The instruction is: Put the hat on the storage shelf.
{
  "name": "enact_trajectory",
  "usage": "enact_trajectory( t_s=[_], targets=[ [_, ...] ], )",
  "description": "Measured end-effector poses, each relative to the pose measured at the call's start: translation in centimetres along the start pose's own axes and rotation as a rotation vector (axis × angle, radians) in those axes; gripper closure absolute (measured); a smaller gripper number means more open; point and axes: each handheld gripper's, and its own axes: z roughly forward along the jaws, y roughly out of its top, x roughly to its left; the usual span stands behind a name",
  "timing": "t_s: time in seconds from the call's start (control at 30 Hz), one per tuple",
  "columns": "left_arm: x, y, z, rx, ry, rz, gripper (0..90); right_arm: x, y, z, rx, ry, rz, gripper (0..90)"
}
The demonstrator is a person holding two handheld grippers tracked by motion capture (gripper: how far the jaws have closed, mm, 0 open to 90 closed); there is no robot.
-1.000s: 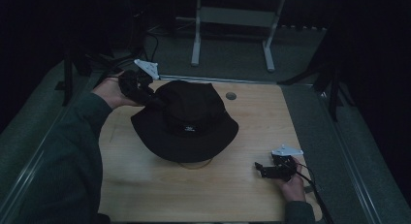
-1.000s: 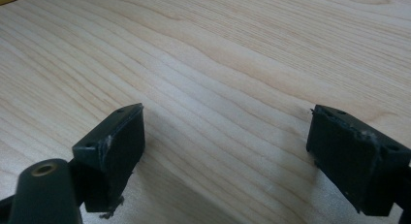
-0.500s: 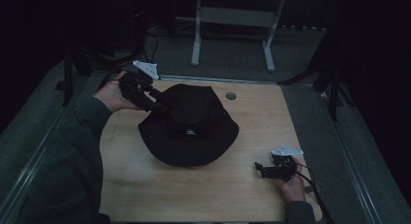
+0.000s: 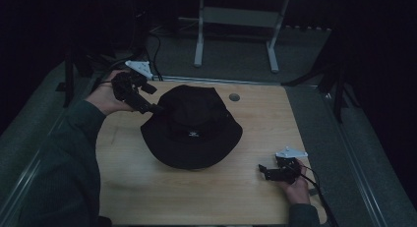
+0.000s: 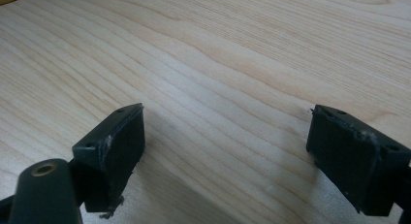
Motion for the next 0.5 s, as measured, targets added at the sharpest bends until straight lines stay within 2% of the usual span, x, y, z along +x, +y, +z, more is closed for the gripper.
enact_trajectory(
  t_s=[0.23, 0.37, 0.4, 0.43, 0.5],
  targets=[
    [0.1, -1.2, -0.9, -0.018, 0.048, -0.023, 19.9, 0.0, 0.0, 0.0, 0.0, 0.0, 0.0, 13.6],
    [0.1, -1.9, -1.4, -0.035, 0.11, -0.045, 19.9, 0.0, 0.0, 0.0, 0.0, 0.0, -0.001, 13.6],
    [0.1, -1.9, -1.4, -0.035, 0.11, -0.045, 19.9, 0.0, 0.0, 0.0, 0.0, 0.0, -0.001, 13.6],
    [0.0, -2.3, -1.6, -0.047, 0.154, -0.066, 19.9, 0.0, 0.0, 0.0, 0.0, 0.0, -0.001, 13.6],
    [-0.2, -2.6, -1.8, -0.054, 0.192, -0.083, 20.1, 0.0, 0.0, 0.0, 0.0, 0.0, 0.0, 13.6]
  ],
)
